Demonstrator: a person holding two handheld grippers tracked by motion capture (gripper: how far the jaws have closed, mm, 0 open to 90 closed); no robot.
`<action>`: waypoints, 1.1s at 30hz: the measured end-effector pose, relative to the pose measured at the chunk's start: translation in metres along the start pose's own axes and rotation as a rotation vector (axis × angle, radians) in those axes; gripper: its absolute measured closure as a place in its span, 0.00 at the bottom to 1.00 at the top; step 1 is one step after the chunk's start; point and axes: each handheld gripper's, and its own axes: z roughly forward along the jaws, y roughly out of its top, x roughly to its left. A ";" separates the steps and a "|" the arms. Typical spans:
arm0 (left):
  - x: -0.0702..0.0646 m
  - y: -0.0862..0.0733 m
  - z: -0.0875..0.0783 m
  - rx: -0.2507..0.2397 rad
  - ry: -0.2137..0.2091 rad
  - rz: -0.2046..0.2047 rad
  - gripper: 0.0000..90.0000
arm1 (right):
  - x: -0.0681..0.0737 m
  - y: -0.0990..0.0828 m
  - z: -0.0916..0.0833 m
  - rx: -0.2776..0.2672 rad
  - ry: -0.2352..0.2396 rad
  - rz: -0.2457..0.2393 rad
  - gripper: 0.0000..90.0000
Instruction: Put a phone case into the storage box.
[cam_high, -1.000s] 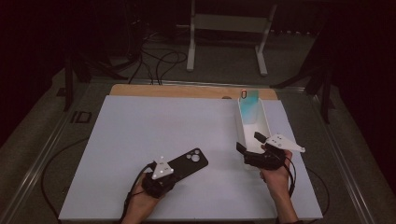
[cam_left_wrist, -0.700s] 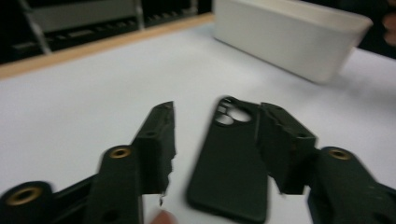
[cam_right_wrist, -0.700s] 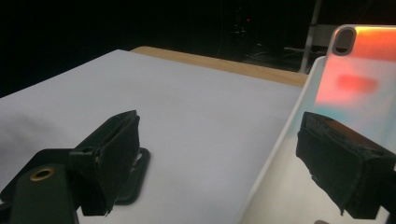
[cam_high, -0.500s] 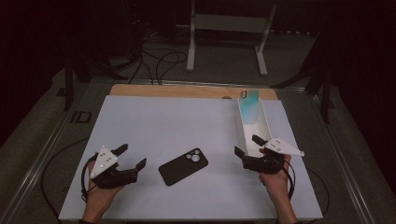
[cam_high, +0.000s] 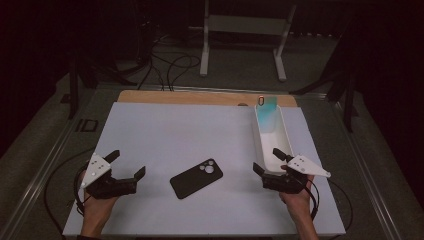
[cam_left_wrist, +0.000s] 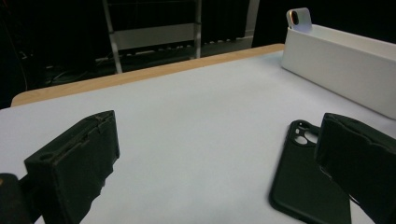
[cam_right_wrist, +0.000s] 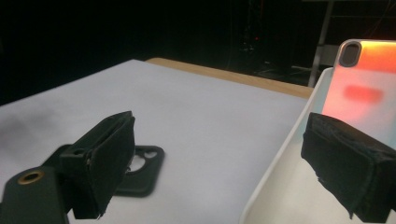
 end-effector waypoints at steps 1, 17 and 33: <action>0.001 0.001 0.000 0.002 -0.002 -0.001 0.01 | 0.001 0.000 0.000 0.006 -0.001 -0.007 0.11; -0.014 0.014 0.040 0.233 -0.110 0.072 0.01 | 0.006 -0.011 0.000 0.027 -0.003 -0.020 0.11; -0.047 0.006 0.088 0.376 -0.231 0.177 0.01 | 0.001 -0.014 -0.002 0.033 -0.022 -0.006 0.11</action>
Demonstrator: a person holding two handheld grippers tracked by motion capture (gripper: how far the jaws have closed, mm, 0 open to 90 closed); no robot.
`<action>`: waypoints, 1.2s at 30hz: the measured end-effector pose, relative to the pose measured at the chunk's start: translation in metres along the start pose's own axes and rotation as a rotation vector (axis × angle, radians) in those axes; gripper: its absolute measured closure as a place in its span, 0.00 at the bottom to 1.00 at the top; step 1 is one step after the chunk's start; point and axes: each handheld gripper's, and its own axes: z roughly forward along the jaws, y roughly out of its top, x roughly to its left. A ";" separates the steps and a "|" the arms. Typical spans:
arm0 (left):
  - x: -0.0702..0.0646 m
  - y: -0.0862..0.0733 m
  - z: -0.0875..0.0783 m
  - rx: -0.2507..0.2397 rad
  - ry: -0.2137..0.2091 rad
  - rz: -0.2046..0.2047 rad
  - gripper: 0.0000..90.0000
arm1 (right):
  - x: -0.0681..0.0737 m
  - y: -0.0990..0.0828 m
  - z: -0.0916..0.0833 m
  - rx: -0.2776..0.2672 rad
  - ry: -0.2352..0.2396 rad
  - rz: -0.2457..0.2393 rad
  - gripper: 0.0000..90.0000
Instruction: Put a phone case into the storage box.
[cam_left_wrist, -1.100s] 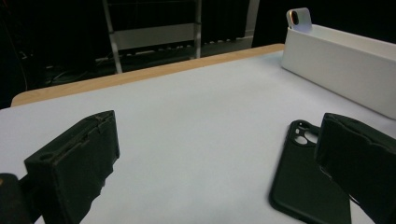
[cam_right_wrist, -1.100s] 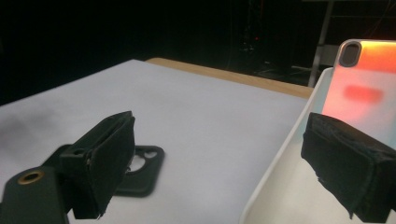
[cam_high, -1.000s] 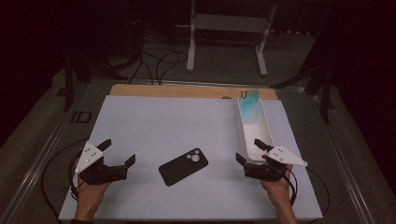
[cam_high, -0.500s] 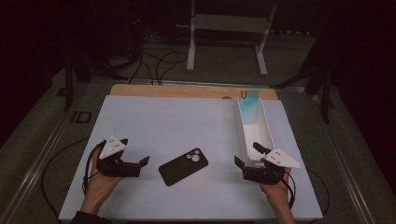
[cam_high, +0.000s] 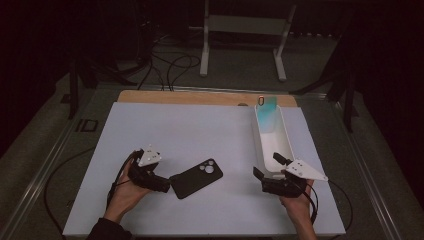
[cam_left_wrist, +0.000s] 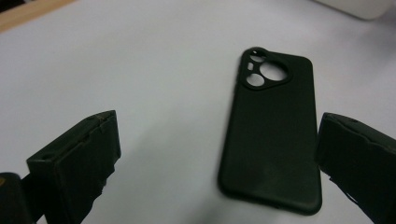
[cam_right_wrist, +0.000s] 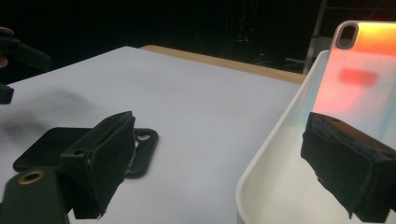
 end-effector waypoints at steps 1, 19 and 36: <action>-0.002 0.000 0.003 0.006 -0.003 0.004 0.01 | 0.000 0.000 0.000 0.001 -0.001 0.000 0.11; -0.029 -0.003 0.052 0.130 -0.099 0.052 0.01 | -0.001 -0.001 0.000 0.002 -0.005 0.004 0.11; -0.036 -0.012 0.066 0.240 -0.073 0.048 0.06 | -0.002 -0.004 0.001 0.009 -0.013 0.008 0.11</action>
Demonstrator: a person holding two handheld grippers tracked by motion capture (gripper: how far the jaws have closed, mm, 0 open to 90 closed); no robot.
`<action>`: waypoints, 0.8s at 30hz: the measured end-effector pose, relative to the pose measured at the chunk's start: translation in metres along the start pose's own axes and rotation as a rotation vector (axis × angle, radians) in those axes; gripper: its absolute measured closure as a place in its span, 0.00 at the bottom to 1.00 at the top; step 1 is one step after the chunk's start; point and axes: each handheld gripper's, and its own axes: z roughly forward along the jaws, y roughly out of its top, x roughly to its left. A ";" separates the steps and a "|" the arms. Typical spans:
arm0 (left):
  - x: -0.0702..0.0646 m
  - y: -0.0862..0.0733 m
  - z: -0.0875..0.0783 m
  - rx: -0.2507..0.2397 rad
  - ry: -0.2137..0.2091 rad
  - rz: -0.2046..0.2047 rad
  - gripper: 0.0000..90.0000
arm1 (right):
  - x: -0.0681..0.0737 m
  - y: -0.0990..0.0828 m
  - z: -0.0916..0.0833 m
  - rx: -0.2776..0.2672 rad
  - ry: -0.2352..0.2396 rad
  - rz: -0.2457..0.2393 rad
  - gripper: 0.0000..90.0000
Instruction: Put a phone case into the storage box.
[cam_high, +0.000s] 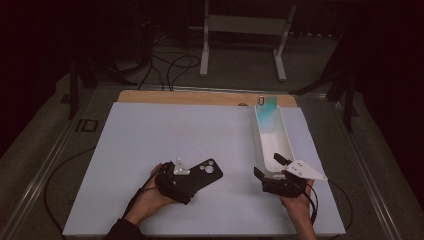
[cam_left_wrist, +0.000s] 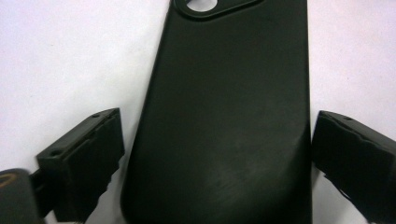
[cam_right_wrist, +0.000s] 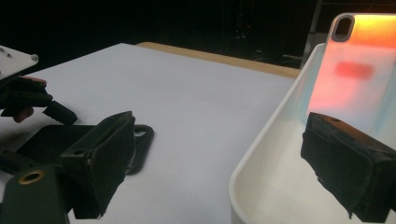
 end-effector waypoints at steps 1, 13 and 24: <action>0.000 0.000 0.000 0.003 0.000 -0.003 0.07 | 0.000 0.000 0.000 -0.001 0.001 0.000 0.11; -0.001 0.000 -0.004 -0.003 0.010 -0.009 0.17 | 0.003 0.001 0.003 0.012 0.007 -0.004 0.11; 0.007 0.001 -0.022 -0.093 0.028 -0.064 0.19 | 0.006 0.007 0.006 0.041 0.042 0.028 0.11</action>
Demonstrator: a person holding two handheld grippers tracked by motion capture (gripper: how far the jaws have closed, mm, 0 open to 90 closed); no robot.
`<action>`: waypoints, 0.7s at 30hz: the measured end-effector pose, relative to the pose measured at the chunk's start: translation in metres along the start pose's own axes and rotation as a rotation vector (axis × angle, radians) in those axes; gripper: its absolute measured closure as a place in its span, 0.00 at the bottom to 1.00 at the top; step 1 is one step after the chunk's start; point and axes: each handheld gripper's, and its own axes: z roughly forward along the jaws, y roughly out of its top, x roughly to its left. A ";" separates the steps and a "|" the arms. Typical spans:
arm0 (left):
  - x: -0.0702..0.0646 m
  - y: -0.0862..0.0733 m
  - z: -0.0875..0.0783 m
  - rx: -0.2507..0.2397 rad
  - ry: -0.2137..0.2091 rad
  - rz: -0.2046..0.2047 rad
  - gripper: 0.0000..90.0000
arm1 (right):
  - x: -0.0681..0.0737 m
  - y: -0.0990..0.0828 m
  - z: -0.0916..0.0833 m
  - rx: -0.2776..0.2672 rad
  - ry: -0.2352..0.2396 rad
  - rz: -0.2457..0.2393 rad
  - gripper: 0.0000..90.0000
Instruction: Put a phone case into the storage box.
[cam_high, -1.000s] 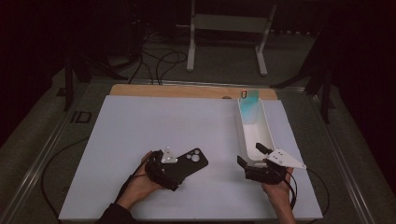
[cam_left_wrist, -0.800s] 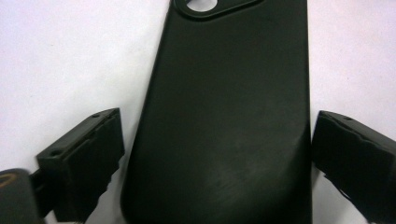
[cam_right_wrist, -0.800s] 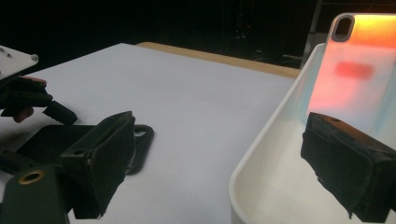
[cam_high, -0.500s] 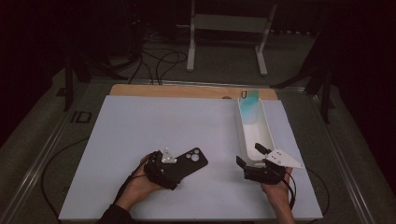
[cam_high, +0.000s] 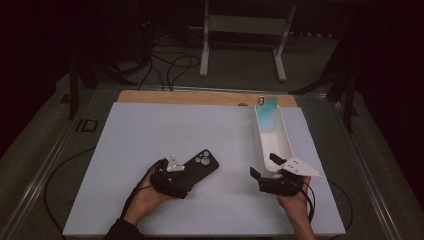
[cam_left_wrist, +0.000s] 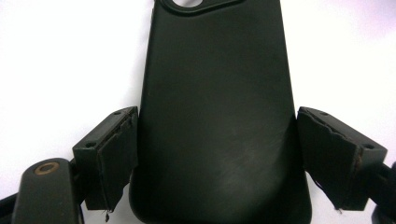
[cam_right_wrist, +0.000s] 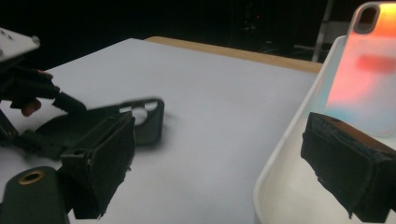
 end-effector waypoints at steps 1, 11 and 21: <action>0.000 0.001 -0.003 -0.015 0.003 -0.003 0.19 | 0.000 0.001 0.001 0.002 0.004 0.009 0.11; -0.003 0.012 -0.026 -0.132 0.029 0.002 0.19 | 0.002 0.017 0.010 0.021 0.076 0.057 0.11; -0.009 0.029 -0.037 -0.207 0.012 0.028 0.18 | 0.014 0.035 0.030 0.056 0.141 0.065 0.11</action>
